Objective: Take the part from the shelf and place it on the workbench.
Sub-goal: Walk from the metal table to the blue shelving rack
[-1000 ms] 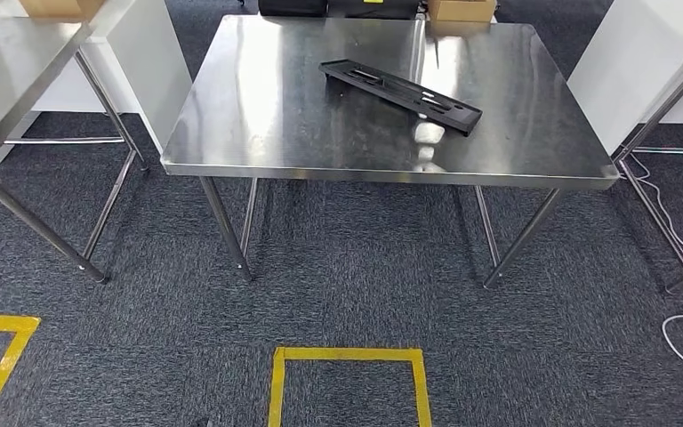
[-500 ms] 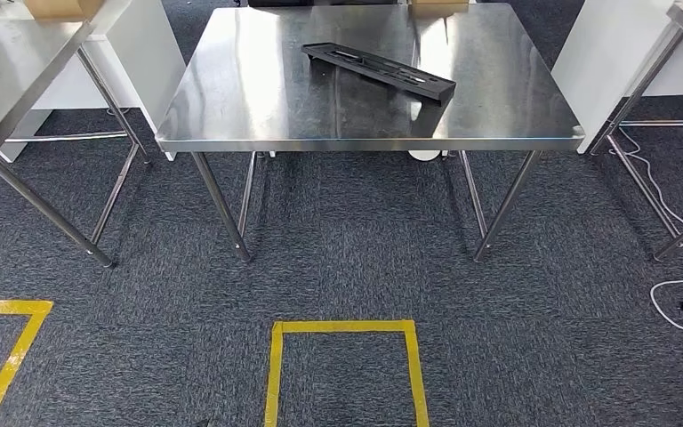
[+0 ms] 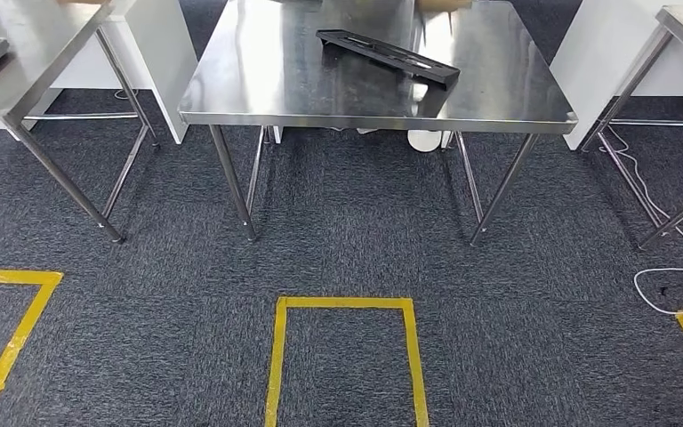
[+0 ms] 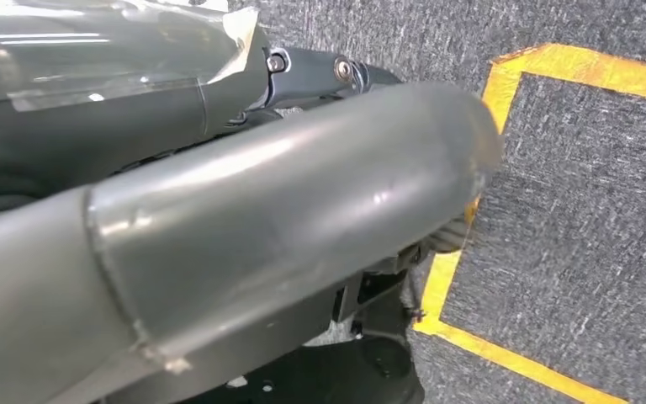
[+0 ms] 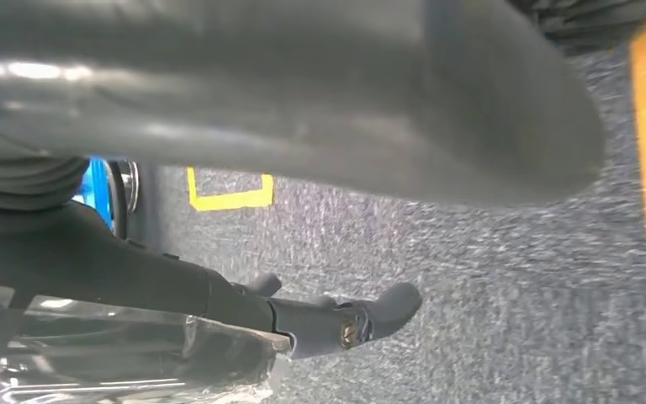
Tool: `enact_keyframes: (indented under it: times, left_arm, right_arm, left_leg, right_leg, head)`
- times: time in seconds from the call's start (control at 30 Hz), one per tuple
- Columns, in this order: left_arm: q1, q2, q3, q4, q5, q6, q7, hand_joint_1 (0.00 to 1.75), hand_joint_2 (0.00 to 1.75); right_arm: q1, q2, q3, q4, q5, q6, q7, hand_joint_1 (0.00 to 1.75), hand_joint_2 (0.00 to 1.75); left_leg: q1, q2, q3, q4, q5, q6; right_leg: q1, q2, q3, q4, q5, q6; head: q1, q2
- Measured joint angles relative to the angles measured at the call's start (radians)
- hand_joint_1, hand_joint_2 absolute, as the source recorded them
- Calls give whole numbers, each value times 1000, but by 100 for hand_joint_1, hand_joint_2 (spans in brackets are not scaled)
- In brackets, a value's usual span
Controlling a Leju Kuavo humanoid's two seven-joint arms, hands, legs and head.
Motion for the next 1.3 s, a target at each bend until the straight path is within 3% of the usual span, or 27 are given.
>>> enact_keyframes:
  times: [0.03,0.07,0.1,0.13,0.17,0.2,0.27,0.37,0.43,0.47,0.5,0.57,0.6,0.63,0.67,0.7,0.73,0.8,0.87,0.9,0.97,1.0,1.07,1.13,1.17,1.23,1.3]
  left_arm:
    - [1,-1,1,0,2,2,-2,0,0]
    - [1,-1,1,0,3,4,-4,0,0]
    - [2,-1,2,0,4,6,-6,0,0]
    - [3,-1,2,0,5,9,-8,0,0]
    - [3,-1,2,0,5,11,-10,0,0]
    - [3,-1,3,0,5,14,-11,0,0]
    - [3,-1,3,0,5,16,-13,0,0]
    - [2,-1,3,0,5,16,-13,0,0]
    - [2,-1,4,0,5,17,-14,0,0]
    - [2,-1,5,0,5,18,-16,0,0]
    - [6,-1,8,0,6,19,-17,0,0]
    - [13,0,12,1,6,20,-20,0,0]
    - [17,1,13,1,7,20,-20,0,0]
    - [17,0,14,1,7,20,-20,0,0]
    - [18,0,14,1,7,21,-19,0,0]
    - [18,0,15,1,7,21,-19,0,0]
    - [18,0,15,1,7,21,-18,0,0]
    - [17,-2,15,1,8,23,-17,0,0]
    - [15,-6,16,-1,8,26,-17,0,0]
    - [14,-7,16,-1,8,27,-17,0,0]
    - [15,-12,16,-2,8,29,-16,0,0]
    - [15,-14,16,-2,8,30,-15,0,0]
    - [12,-19,17,-2,9,34,-14,0,0]
    - [9,-20,17,-2,10,37,-14,0,0]
    - [8,-20,17,-2,10,38,-14,0,0]
    - [7,-20,18,-2,10,38,-13,0,0]
    - [5,-20,18,-2,10,40,-13,0,0]
  right_arm:
    - [0,-3,3,0,3,3,-1,0,0]
    - [-1,-6,7,0,5,6,-2,0,0]
    - [-1,-9,11,0,7,8,-2,0,0]
    - [-2,-12,14,0,9,10,-2,0,0]
    - [-2,-14,16,0,11,11,-2,0,0]
    - [-3,-16,18,0,12,12,-2,0,0]
    - [-3,-17,19,0,12,12,-2,0,0]
    - [-4,-17,19,0,12,12,-2,0,0]
    - [-5,-17,20,0,13,13,-3,0,0]
    - [-5,-17,21,0,13,16,-4,0,0]
    - [-4,-19,23,1,14,20,-4,0,0]
    - [1,-23,27,3,14,27,-6,0,0]
    - [4,-25,28,4,14,29,-6,0,0]
    - [4,-25,29,4,14,29,-6,0,0]
    - [5,-25,29,4,14,30,-6,0,0]
    - [6,-26,30,4,15,30,-6,0,0]
    - [8,-27,30,4,15,31,-6,0,0]
    - [10,-28,33,4,16,32,-5,0,0]
    - [10,-28,35,4,17,32,-3,0,0]
    - [9,-28,36,4,18,32,-3,0,0]
    - [11,-29,37,4,19,32,-2,0,0]
    - [13,-31,37,4,20,31,-2,0,0]
    - [17,-31,38,5,22,30,-1,0,0]
    - [19,-31,39,5,23,29,0,0,0]
    - [20,-32,40,5,23,29,1,0,0]
    - [21,-34,40,5,23,29,1,0,0]
    - [20,-35,40,5,23,27,1,0,0]
  left_leg:
    - [1,1,-21,1,16,-1]
    - [3,3,-41,2,33,-4]
    - [5,4,-61,4,50,-8]
    - [7,6,-81,6,66,-13]
    - [10,7,-99,10,80,-19]
    - [12,7,-113,13,91,-24]
    - [13,7,-125,16,101,-29]
    - [12,6,-126,17,102,-30]
    - [8,5,-132,21,107,-35]
    - [6,5,-137,21,118,-39]
    - [7,3,-147,32,108,-48]
    - [12,-2,-173,108,32,-65]
    - [14,-6,-190,179,-32,-73]
    - [14,-8,-200,253,-78,-76]
    - [14,-9,-202,314,-99,-77]
    - [14,-9,-190,346,-96,-77]
    - [14,-9,-161,342,-76,-75]
    - [15,-10,-51,231,-47,-68]
    - [12,-14,57,83,-67,-58]
    - [8,-15,82,40,-81,-53]
    - [3,-14,77,16,-75,-39]
    - [1,-12,65,12,-63,-29]
    - [2,-7,34,4,-31,-9]
    - [-1,-4,0,5,-4,-1]
    - [-2,-3,-17,6,9,-2]
    - [-4,0,-51,8,35,-5]
    - [-5,1,-78,15,58,-12]
  right_leg:
    - [-3,0,-10,66,-31,6]
    - [-8,0,-8,116,-38,19]
    - [-12,0,9,136,-23,35]
    - [-17,0,43,122,4,51]
    - [-23,0,93,74,25,64]
    - [-27,0,135,26,37,71]
    - [-32,0,185,-36,38,74]
    - [-33,1,194,-48,35,73]
    - [-30,2,245,-116,15,70]
    - [-27,3,268,-161,1,62]
    - [-26,2,278,-197,-2,42]
    - [-25,-4,247,-217,17,-3]
    - [-25,-8,223,-213,38,-19]
    - [-22,-9,207,-211,52,-23]
    - [-19,-10,189,-209,66,-23]
    - [-17,-10,172,-204,78,-22]
    - [-16,-10,155,-199,89,-19]
    - [-15,-9,122,-185,107,-11]
    - [-12,-8,102,-175,123,0]
    - [-10,-8,96,-174,132,7]
    - [-9,-9,85,-176,150,23]
    - [-10,-8,75,-170,146,26]
    - [-10,-5,44,-110,84,19]
    - [-12,-2,8,12,-9,12]
    - [-13,-1,-1,73,-35,17]
    - [-14,-1,21,119,-28,36]
    - [-17,-1,115,23,17,53]
  head:
    - [1,0]
    - [1,0]
    - [1,0]
    - [1,0]
    - [1,0]
    - [1,0]
    - [1,0]
    - [2,0]
    - [4,0]
    - [3,0]
    - [0,0]
    - [-8,0]
    - [-12,0]
    - [-13,0]
    - [-14,0]
    - [-15,0]
    - [-15,0]
    - [-16,0]
    - [-15,0]
    - [-15,0]
    - [-14,0]
    - [-16,0]
    - [-12,0]
    - [-7,0]
    - [-6,0]
    - [-4,0]
    - [-4,0]
